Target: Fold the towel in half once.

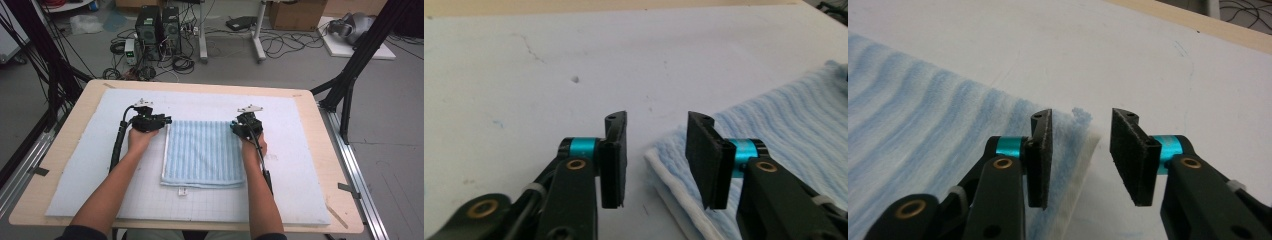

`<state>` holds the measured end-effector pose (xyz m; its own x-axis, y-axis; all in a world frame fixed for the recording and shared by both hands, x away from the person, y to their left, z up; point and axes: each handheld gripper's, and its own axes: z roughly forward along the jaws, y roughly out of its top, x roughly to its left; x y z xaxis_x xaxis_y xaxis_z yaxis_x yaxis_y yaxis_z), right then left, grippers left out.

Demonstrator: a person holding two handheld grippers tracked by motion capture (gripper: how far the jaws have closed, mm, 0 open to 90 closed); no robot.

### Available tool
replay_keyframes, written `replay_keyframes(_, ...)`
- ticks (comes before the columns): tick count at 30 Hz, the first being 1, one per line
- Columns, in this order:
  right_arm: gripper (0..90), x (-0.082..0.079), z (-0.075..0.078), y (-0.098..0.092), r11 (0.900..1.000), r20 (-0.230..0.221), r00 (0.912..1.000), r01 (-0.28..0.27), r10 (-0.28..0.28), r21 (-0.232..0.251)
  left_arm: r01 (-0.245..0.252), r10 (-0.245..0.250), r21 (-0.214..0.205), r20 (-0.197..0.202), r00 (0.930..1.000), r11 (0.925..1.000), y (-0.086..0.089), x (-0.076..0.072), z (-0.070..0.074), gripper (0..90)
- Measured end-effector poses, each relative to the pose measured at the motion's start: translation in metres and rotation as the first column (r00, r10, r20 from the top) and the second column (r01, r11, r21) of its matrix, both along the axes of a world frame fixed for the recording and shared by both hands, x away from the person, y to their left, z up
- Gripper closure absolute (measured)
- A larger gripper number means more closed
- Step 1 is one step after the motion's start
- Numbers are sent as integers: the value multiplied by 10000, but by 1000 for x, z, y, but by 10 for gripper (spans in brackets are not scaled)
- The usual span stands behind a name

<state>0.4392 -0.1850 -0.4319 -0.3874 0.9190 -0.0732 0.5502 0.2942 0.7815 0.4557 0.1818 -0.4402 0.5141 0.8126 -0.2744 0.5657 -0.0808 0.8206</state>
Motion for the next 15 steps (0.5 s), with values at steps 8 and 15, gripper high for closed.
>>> replay_keyframes(8,531,-32,17,-13,9939,532,9952,-857,821,696,618,-541,-953,810,9952,9935,-5,-27,27,462)
replay_keyframes(15,410,-64,20,-22,9775,413,9885,-1504,1458,1482,1273,-1165,-787,1289,9848,9887,-6,-55,35,407)
